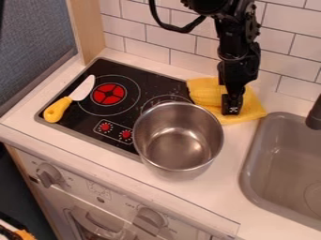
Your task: Moved the yellow object to put on the yellow cloth
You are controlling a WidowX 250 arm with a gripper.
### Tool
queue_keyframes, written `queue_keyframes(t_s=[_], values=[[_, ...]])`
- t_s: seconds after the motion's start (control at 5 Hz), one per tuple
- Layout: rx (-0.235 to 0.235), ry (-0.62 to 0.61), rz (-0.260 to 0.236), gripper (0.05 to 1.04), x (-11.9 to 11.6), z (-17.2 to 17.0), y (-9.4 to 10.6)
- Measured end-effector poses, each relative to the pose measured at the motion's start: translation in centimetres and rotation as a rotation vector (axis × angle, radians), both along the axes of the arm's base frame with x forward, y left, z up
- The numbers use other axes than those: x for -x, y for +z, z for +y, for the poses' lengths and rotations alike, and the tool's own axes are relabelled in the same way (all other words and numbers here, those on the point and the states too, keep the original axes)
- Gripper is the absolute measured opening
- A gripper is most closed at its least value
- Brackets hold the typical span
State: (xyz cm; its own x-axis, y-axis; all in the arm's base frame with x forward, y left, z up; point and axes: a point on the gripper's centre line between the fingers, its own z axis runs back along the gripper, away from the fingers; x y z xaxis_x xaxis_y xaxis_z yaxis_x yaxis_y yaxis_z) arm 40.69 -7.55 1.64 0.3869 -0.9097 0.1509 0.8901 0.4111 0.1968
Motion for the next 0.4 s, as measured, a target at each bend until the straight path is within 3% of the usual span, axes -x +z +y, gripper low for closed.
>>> queue_keyframes(t_s=[0.2, 0.4], values=[[0.003, 0.017, 0.015, 0.999, 0.6, 0.6, 0.4], [0.032, 0.050, -0.022, 0.999, 0.2, 1.6, 2.4]])
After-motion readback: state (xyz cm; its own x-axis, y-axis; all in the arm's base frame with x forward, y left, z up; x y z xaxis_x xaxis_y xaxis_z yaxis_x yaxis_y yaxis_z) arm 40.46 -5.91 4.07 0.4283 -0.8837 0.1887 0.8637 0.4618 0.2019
